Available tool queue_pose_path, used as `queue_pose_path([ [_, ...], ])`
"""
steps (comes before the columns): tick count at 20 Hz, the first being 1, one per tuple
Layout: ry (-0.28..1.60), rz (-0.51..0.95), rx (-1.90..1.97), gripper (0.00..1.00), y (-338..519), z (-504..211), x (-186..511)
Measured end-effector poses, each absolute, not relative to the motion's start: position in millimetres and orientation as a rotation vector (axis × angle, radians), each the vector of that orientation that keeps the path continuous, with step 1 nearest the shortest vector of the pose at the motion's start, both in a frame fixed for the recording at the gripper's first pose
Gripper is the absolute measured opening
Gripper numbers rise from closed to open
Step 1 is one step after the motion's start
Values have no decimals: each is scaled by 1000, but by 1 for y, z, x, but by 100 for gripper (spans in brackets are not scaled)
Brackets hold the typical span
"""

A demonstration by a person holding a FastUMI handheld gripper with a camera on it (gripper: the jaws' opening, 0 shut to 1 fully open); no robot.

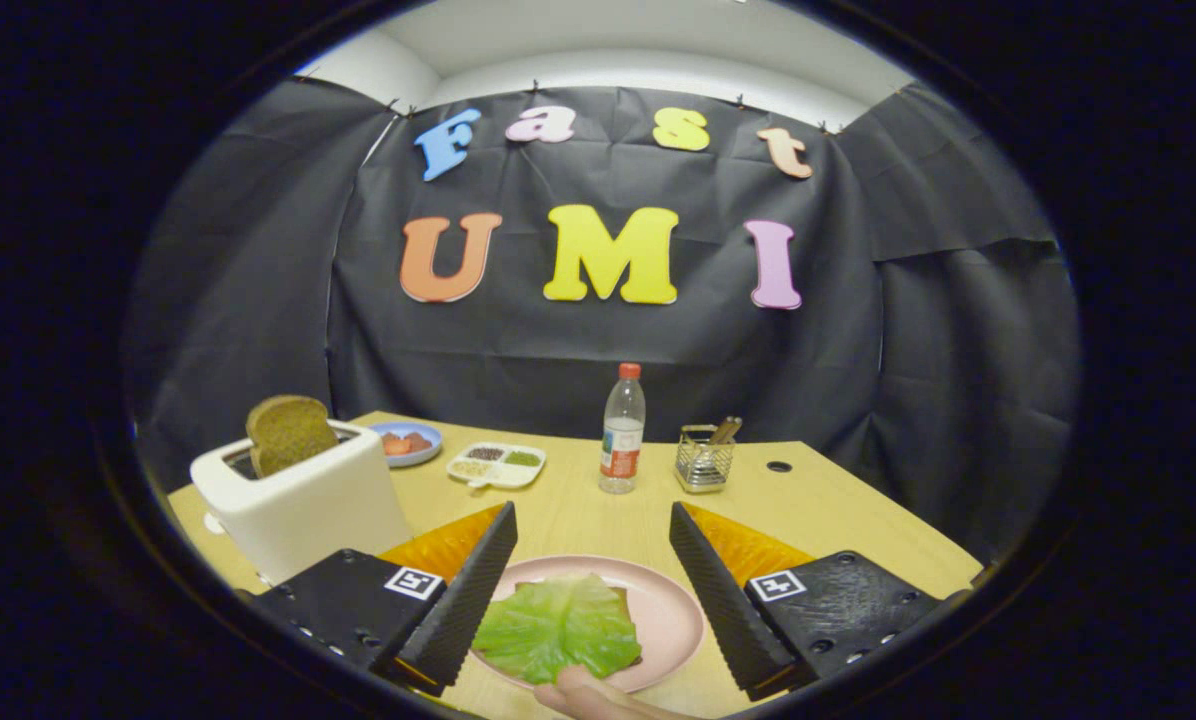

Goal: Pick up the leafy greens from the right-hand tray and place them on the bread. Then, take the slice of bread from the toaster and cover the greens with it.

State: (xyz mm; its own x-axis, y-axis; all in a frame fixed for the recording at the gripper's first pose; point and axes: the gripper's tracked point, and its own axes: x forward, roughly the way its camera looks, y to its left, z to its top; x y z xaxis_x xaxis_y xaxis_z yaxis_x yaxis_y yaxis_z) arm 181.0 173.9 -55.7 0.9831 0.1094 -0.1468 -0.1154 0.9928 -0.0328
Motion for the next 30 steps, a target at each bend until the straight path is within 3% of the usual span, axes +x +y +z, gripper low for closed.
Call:
queue_pose_path([
  [15,-31,261,-107,95,303,78,131],
  [30,157,333,-166,94,423,-13,184],
])
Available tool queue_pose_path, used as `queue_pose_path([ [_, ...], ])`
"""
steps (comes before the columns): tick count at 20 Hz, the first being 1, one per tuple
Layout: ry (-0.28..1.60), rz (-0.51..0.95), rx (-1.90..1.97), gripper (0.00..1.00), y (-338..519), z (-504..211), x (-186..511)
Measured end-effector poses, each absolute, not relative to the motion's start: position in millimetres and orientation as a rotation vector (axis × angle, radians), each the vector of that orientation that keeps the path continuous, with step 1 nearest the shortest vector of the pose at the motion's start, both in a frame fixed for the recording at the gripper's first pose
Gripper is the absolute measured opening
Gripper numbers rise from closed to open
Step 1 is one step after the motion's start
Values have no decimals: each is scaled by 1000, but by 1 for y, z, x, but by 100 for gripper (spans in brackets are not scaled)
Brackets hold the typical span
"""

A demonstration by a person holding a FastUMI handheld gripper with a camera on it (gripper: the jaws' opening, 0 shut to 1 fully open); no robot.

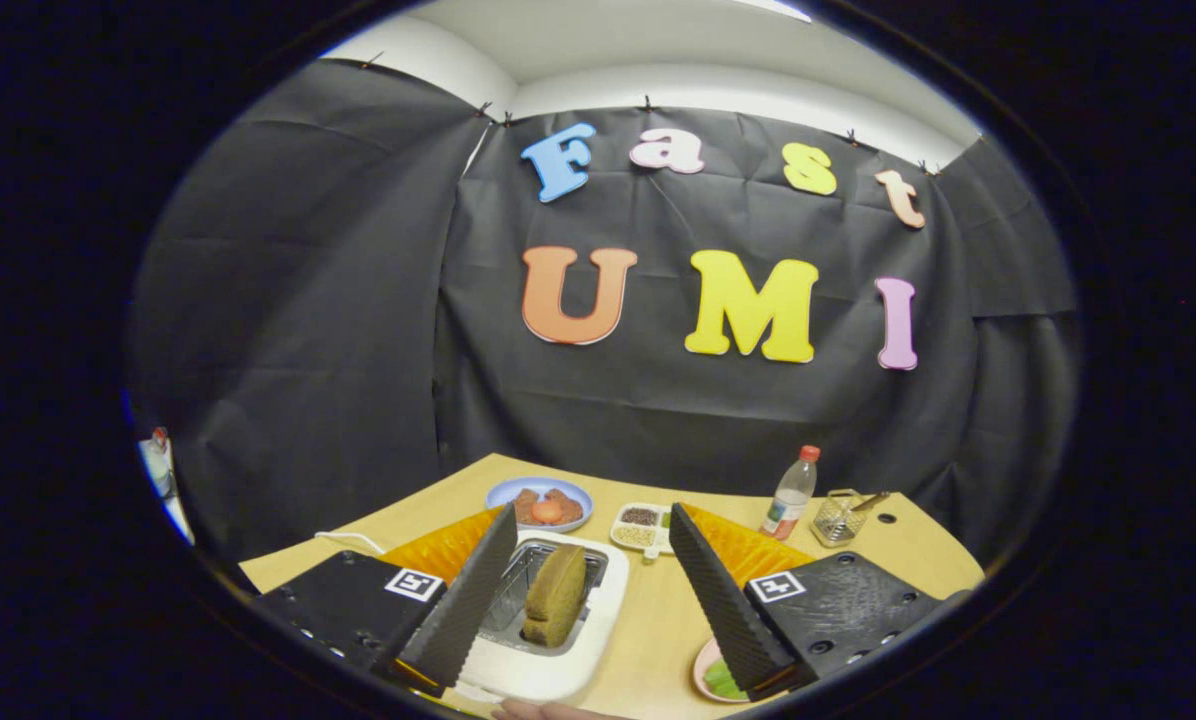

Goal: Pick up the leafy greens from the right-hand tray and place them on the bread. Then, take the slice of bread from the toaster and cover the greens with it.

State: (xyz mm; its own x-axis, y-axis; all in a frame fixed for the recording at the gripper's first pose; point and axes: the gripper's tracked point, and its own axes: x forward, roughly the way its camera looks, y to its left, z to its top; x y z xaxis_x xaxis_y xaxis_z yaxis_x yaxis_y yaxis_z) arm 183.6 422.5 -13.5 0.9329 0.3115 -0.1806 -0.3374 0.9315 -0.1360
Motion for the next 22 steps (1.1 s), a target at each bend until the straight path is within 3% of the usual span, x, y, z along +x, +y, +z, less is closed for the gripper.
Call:
queue_pose_path([
  [3,247,325,-173,84,428,-43,199],
  [9,368,348,-194,78,437,-73,207],
  [14,415,353,-234,42,440,-81,194],
  [16,411,338,-276,42,440,-80,189],
  [17,412,270,-303,34,432,-78,194],
  [19,464,267,-269,17,436,-85,186],
  [22,482,230,-230,9,432,-71,188],
])
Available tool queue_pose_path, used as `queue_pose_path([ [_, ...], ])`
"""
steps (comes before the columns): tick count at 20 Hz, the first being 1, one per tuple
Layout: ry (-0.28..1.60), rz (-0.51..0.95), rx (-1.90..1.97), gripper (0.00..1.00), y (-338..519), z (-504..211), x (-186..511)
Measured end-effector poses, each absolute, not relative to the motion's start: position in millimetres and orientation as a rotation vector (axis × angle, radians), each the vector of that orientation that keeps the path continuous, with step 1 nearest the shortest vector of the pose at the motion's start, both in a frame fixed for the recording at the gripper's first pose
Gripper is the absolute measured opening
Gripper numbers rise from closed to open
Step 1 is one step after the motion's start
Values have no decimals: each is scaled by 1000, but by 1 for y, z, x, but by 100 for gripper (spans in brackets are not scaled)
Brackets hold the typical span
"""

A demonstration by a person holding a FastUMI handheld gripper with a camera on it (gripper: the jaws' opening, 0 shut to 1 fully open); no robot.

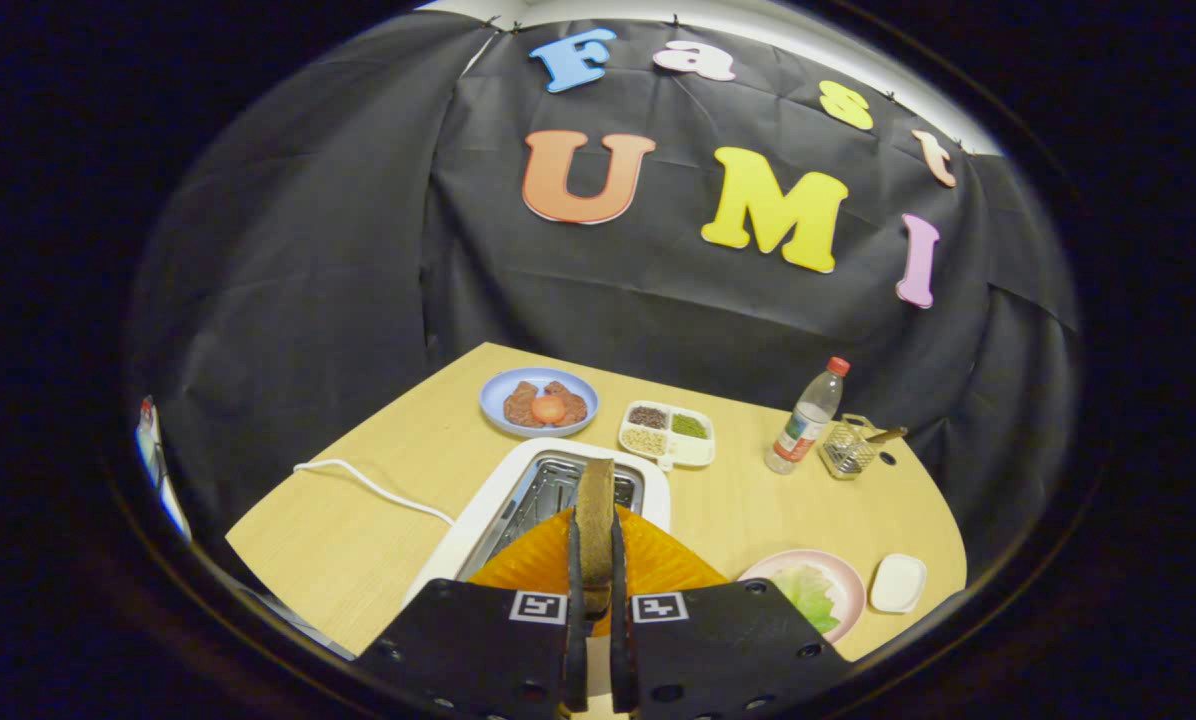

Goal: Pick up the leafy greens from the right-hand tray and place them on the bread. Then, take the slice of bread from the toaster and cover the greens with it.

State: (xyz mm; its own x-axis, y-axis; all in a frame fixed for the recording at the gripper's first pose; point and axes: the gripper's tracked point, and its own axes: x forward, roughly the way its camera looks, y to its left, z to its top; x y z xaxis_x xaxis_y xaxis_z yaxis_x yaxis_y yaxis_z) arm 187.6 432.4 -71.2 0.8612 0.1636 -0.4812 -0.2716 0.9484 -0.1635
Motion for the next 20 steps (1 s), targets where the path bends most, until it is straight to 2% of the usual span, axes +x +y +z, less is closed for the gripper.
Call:
queue_pose_path([
  [1,493,231,-211,9,433,-69,189],
  [2,507,228,-203,4,431,-64,183],
  [13,305,262,-198,4,424,37,154],
  [20,303,220,-186,4,376,35,153],
])
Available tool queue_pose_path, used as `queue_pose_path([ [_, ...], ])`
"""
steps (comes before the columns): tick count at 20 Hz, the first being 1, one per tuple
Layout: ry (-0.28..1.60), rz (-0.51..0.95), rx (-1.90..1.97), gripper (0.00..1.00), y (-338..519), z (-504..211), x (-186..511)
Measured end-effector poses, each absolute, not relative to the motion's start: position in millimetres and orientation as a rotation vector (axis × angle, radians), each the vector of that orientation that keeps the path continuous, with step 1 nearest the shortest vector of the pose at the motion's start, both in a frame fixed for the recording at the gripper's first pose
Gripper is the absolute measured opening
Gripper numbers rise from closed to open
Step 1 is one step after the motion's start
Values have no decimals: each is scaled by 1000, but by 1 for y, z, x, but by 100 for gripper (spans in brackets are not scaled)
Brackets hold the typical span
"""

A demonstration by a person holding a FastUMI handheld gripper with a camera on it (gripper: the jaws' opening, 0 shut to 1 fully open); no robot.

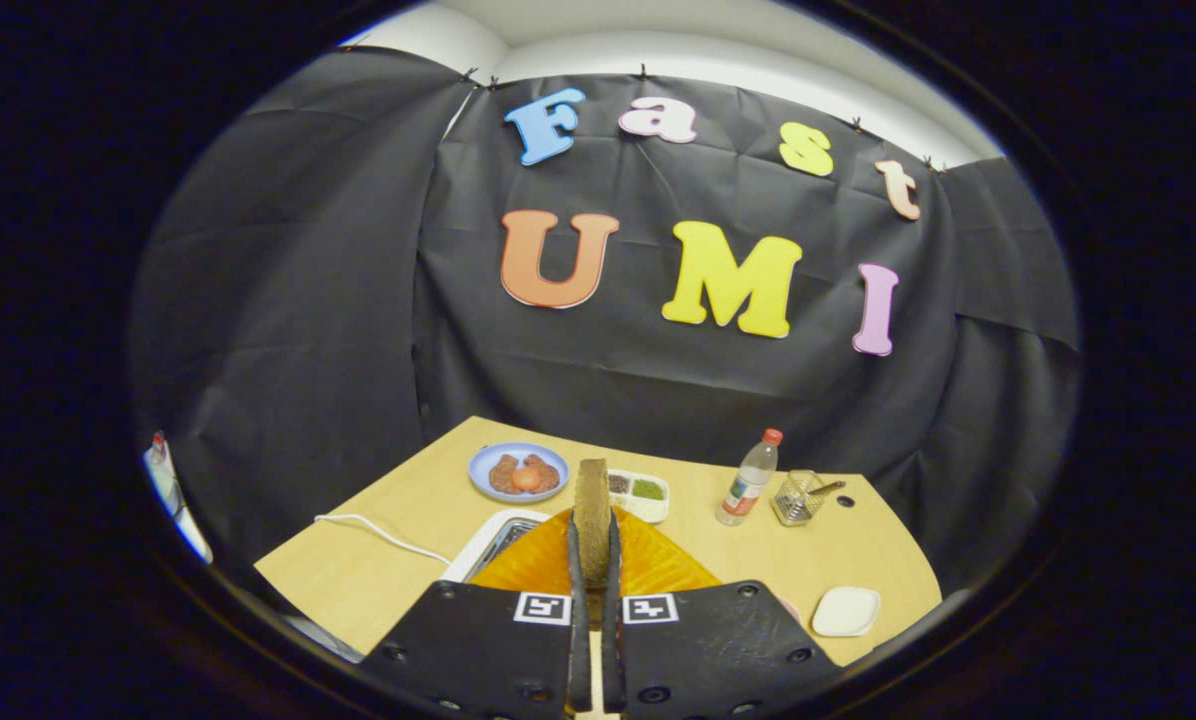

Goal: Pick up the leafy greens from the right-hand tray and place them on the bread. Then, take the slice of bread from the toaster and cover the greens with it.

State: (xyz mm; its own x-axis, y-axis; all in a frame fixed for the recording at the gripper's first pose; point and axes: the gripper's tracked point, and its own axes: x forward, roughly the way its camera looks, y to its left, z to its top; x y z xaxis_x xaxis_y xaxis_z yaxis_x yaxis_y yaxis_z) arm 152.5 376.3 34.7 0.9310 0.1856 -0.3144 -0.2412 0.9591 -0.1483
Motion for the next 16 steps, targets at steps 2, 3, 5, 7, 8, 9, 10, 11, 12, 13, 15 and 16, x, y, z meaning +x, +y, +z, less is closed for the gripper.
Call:
queue_pose_path([
  [2,320,197,-173,4,356,23,159],
  [3,330,186,-169,4,347,16,163],
  [5,365,156,-151,4,327,-3,172],
  [7,397,121,-123,4,306,-22,182],
  [8,409,108,-106,4,297,-30,186],
  [9,407,93,-76,4,288,-38,190],
  [10,407,82,-59,4,280,-46,193],
  [11,407,71,-46,4,271,-55,196],
  [12,411,60,-34,4,262,-66,198],
  [13,419,50,-24,4,255,-74,200],
  [15,453,41,15,4,242,-94,202],
  [16,469,45,39,4,240,-102,202],
])
